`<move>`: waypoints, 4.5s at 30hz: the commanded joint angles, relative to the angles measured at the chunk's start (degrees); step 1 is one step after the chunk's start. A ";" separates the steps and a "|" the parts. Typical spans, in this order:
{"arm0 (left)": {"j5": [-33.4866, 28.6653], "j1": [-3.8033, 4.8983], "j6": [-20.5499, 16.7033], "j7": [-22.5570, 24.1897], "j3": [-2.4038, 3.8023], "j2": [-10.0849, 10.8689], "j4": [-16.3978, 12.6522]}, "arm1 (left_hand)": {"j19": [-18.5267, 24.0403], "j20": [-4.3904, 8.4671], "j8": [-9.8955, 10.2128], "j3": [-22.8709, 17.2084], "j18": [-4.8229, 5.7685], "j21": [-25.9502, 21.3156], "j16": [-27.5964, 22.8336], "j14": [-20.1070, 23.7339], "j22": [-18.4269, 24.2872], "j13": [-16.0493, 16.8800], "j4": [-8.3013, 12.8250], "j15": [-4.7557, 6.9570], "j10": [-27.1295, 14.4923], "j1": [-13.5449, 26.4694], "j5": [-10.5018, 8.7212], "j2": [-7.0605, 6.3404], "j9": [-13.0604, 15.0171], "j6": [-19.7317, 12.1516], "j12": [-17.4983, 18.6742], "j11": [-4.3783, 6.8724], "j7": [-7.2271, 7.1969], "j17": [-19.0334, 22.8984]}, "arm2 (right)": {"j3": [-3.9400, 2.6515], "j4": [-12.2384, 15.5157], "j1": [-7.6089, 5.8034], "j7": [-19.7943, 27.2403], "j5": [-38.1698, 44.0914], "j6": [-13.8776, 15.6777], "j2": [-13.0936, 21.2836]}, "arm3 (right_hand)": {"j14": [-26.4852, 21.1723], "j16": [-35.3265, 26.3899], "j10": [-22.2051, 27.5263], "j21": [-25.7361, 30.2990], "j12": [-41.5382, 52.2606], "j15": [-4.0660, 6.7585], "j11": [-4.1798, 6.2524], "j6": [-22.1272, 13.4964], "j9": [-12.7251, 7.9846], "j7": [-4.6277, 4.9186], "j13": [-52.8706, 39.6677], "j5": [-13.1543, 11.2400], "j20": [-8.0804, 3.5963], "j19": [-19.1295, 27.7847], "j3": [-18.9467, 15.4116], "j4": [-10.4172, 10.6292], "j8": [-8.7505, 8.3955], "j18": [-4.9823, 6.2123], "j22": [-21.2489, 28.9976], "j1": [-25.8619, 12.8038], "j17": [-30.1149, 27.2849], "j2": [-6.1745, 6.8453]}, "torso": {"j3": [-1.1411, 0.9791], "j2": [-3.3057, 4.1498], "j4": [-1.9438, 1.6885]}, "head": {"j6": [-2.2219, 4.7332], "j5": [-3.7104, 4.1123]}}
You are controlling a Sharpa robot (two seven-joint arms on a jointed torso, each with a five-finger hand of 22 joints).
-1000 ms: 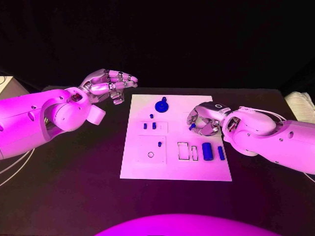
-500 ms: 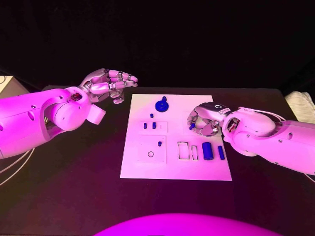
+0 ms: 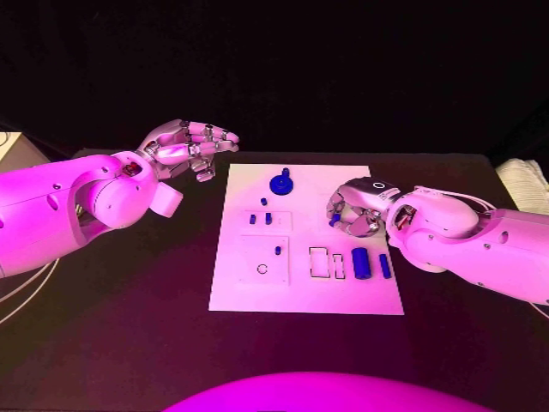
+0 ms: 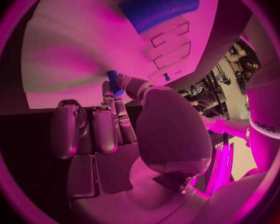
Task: Assemble the parts on the task board
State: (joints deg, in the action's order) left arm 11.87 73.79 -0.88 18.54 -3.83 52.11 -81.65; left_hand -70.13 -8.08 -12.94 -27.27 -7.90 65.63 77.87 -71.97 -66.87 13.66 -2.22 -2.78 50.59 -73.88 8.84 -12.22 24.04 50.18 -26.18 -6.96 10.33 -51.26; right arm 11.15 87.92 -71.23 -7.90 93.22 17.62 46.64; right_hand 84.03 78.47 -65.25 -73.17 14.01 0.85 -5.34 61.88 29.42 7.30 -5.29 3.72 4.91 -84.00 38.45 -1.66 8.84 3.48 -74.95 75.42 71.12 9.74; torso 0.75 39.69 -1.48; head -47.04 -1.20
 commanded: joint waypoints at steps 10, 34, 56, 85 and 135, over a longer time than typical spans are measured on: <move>-0.37 0.02 1.00 0.24 0.05 -0.13 -0.04 | -0.10 -0.33 -0.32 0.09 1.10 0.03 0.20 -0.10 -0.10 -0.11 -0.38 -0.19 -0.18 -0.18 -0.20 0.64 0.09 -0.29 0.29 -0.10 -0.08 -0.05 | -0.07 1.84 -0.02 -0.71 -1.48 5.35 1.05 | 2.31 0.55 -4.55 -1.57 0.47 0.88 2.55 1.03 1.42 -0.44 -1.57 -0.69 -0.79 -2.58 1.11 -1.22 1.10 -0.61 -9.05 0.78 0.65 -2.46 | -0.02 -0.05 -0.04 | -0.07 0.01; -0.46 0.01 1.12 0.15 0.04 -0.77 0.26 | -0.10 -0.33 -0.32 0.09 1.10 0.03 0.20 -0.10 -0.10 -0.11 -0.38 -0.19 -0.18 -0.18 -0.20 0.64 0.09 -0.29 0.29 -0.10 -0.08 -0.05 | -0.42 12.25 0.16 0.80 -3.17 6.04 -2.74 | 2.26 0.41 -4.59 -1.33 0.16 0.91 2.55 0.92 1.65 -0.43 -1.71 -0.47 -0.90 -2.51 1.34 -1.63 1.17 -0.57 -8.99 0.79 0.43 -2.36 | 0.13 -0.07 0.16 | -0.08 -1.36; -0.47 0.02 1.17 -0.02 0.04 -1.14 0.10 | -0.07 -0.34 -0.37 0.18 1.09 -0.01 0.22 -0.10 -0.08 -0.17 -0.53 -0.19 -0.15 -0.29 -0.20 0.70 0.10 -0.29 0.29 -0.10 -0.10 -0.04 | 0.36 7.66 5.33 0.48 0.11 4.33 -11.24 | 2.20 0.27 -4.54 -1.07 -0.05 0.89 2.49 0.77 1.74 -0.33 -1.78 -0.38 -0.94 -2.45 1.53 -1.81 1.13 -0.53 -8.92 0.80 0.22 -2.41 | 0.07 -0.02 0.12 | -1.23 -2.74; -0.47 0.03 1.29 -0.08 0.04 -1.00 0.05 | -0.07 -0.34 -0.43 0.32 1.09 -0.02 0.22 -0.07 -0.08 -0.23 -0.68 -0.18 -0.11 -0.38 -0.20 0.68 0.10 -0.29 0.28 -0.08 -0.12 0.02 | 0.58 6.69 5.65 -0.89 2.70 1.50 -11.32 | 2.22 0.33 -4.58 -1.19 -0.19 0.86 2.44 0.71 1.84 -0.26 -1.87 -0.34 -0.95 -2.47 1.65 -1.99 1.14 -0.55 -8.98 0.79 0.33 -2.42 | 0.09 -0.07 0.11 | -1.89 -2.99; -0.47 0.03 1.91 -0.84 0.04 -0.68 0.02 | 0.02 -0.35 -0.47 0.47 1.05 -0.14 0.19 0.01 0.02 -0.32 -0.88 -0.19 -0.17 -0.43 -0.21 0.68 0.10 -0.31 0.33 -0.10 -0.11 0.16 | 0.97 6.69 6.34 -1.91 6.47 4.76 -12.12 | 2.25 0.39 -4.67 -1.28 -0.35 0.84 2.42 0.72 1.97 -0.24 -1.99 -0.30 -0.94 -2.48 1.77 -2.18 1.19 -0.58 -9.04 0.71 0.43 -2.39 | 0.09 -0.08 0.17 | -2.26 -3.42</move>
State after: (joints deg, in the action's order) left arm 11.73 73.79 -0.08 17.62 -3.84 51.47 -81.50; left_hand -70.13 -8.08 -13.21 -26.72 -7.90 65.63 77.87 -71.97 -66.88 13.43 -2.77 -2.78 50.59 -74.10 8.84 -12.00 24.08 50.18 -26.18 -6.96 10.32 -51.15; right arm 11.89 94.57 -65.17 -9.24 98.77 22.68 34.46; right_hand 84.04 78.69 -66.16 -74.43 13.46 1.23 -6.26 62.25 31.32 6.94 -7.23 3.26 4.51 -84.01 40.31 -3.58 9.65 3.50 -74.91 75.14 71.50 8.73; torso 0.83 39.63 -1.33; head -49.28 -4.58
